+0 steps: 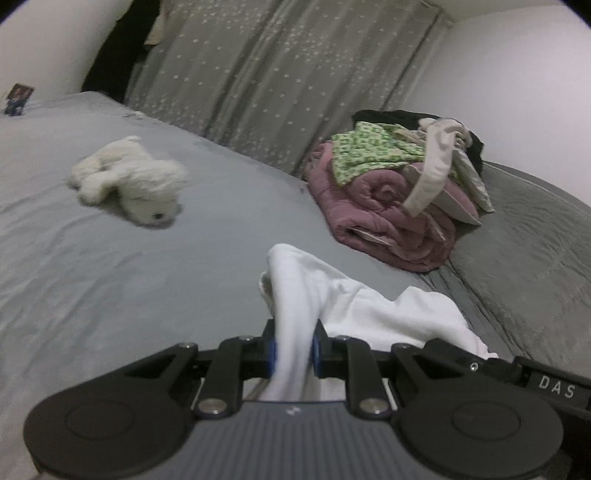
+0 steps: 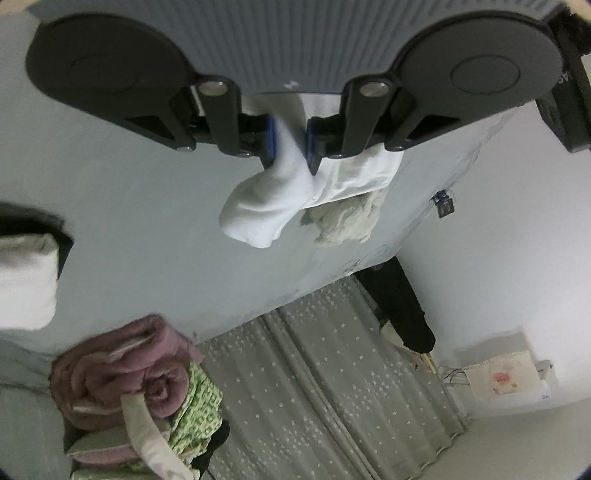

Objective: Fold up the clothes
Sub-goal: 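Lift the folded white garment with both grippers toward the clothes stack, then lower the garment onto the folded clothes stack and open both grippers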

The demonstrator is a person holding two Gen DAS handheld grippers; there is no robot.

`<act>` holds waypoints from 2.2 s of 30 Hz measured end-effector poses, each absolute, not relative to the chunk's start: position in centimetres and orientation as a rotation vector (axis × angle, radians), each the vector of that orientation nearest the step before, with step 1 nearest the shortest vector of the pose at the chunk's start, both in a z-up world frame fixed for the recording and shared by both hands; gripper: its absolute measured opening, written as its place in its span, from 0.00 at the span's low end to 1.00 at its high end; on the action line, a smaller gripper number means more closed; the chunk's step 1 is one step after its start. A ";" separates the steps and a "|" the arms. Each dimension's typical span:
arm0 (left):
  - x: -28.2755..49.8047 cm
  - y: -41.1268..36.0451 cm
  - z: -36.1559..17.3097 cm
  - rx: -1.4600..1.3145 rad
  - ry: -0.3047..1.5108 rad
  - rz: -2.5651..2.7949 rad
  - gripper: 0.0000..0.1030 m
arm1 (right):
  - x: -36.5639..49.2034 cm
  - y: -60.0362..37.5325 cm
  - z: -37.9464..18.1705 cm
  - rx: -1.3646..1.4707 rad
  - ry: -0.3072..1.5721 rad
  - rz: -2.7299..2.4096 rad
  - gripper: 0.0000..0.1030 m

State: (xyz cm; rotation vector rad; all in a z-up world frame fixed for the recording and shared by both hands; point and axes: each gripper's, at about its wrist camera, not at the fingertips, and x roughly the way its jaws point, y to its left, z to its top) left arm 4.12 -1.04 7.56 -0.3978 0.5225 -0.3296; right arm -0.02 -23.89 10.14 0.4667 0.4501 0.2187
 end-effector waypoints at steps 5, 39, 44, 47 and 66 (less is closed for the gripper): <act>6.1 -5.8 8.3 -0.340 0.505 -0.384 0.17 | 0.4 -27.6 9.8 0.437 0.385 0.180 0.19; 18.8 -38.9 5.5 -0.153 0.494 -0.769 0.18 | 2.1 -54.0 1.5 0.651 0.061 -0.127 0.22; 20.0 -40.0 1.9 -0.102 0.525 -0.690 0.39 | 2.6 -55.9 -2.0 0.742 0.111 -0.216 0.24; 20.1 -39.2 2.0 -0.124 0.508 -0.664 0.45 | 1.2 -56.3 -1.8 0.761 0.084 -0.235 0.30; 19.5 -41.3 1.1 -0.019 0.403 -0.734 0.16 | 3.3 -52.0 -0.1 0.363 0.248 -0.313 0.21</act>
